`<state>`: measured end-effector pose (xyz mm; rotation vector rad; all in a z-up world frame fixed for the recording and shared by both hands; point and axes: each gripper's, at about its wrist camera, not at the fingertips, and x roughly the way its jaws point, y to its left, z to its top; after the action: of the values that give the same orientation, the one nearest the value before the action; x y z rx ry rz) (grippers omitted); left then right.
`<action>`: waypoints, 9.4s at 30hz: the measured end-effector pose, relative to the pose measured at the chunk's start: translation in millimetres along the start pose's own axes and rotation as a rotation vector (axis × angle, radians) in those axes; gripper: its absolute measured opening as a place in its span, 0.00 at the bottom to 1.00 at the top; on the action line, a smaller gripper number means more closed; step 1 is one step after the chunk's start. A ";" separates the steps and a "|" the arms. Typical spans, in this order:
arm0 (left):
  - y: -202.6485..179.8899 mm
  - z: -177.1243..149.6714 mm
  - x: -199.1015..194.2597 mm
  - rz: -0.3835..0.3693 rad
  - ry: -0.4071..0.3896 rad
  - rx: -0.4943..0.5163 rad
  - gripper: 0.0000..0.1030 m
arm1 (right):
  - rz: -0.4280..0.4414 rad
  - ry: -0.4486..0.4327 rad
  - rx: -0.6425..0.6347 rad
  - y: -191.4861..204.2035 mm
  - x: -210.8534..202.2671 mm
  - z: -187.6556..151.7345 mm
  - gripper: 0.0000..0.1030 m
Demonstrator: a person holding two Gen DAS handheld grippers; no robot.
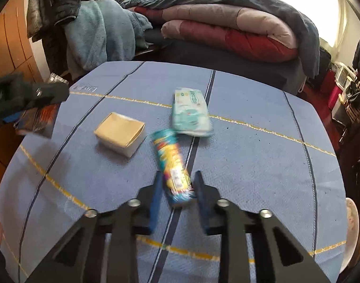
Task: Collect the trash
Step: 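Grasp the black cigarette pack with the left tool while the right tool grasps the lighter, then carry the cigarette pack and lighter over the wastebasket with both tools, then open both tools to drop the pack and lighter into the basket, then move both tools back over the table, then grasp the cheese slice with the left tool while the right tool grasps the wet-wipe pack, then carry the cheese slice and wet-wipe pack over the wastebasket with both tools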
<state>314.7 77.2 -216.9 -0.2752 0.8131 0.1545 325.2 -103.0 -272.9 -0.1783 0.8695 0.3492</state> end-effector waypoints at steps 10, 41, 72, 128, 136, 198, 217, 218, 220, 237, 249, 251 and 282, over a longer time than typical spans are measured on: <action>-15.4 -0.6 -14.4 -0.025 -0.022 0.023 0.84 | 0.034 -0.024 0.109 -30.6 -41.2 -27.9 0.21; -82.3 -13.8 -65.3 -0.065 -0.087 0.150 0.84 | 0.078 -0.189 0.250 -85.6 -156.5 -64.2 0.10; -276.9 -67.5 -81.7 -0.304 -0.075 0.453 0.84 | -0.082 -0.218 0.443 -201.1 -199.7 -125.5 0.10; -527.3 -128.8 45.3 -0.544 0.222 0.660 0.96 | -0.436 -0.092 0.848 -395.0 -115.3 -197.1 0.47; -485.1 -110.1 22.3 -0.483 0.149 0.632 0.96 | -0.414 -0.080 0.818 -362.8 -136.7 -187.0 0.57; -1.6 13.0 41.9 0.094 0.024 0.054 0.50 | 0.063 -0.028 0.159 -40.2 -13.0 29.1 0.82; 16.2 18.9 36.4 0.087 0.013 0.018 0.50 | 0.017 0.026 0.042 -11.2 54.2 73.7 0.44; 14.2 18.0 34.5 0.084 0.013 0.021 0.50 | 0.022 0.022 0.046 -11.2 51.5 71.6 0.44; 10.3 16.3 29.7 0.075 0.010 0.028 0.50 | 0.019 0.003 0.056 -13.9 38.6 64.2 0.44; -52.6 -5.4 -43.1 -0.033 -0.059 0.111 0.50 | 0.021 -0.114 0.231 -69.4 -92.6 -9.5 0.44; -112.2 -20.8 -89.9 -0.122 -0.113 0.222 0.50 | 0.018 -0.160 0.298 -92.9 -143.6 -46.7 0.44; -121.8 -23.2 -97.3 -0.136 -0.123 0.238 0.50 | 0.018 -0.172 0.309 -99.4 -153.8 -53.7 0.44; -263.7 -62.5 -139.1 -0.327 -0.154 0.461 0.50 | -0.110 -0.274 0.458 -186.0 -231.7 -117.3 0.44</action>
<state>240.3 -197.2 -107.5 0.0417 0.6203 -0.3137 172.8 -362.7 -166.3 0.2417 0.6452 0.0623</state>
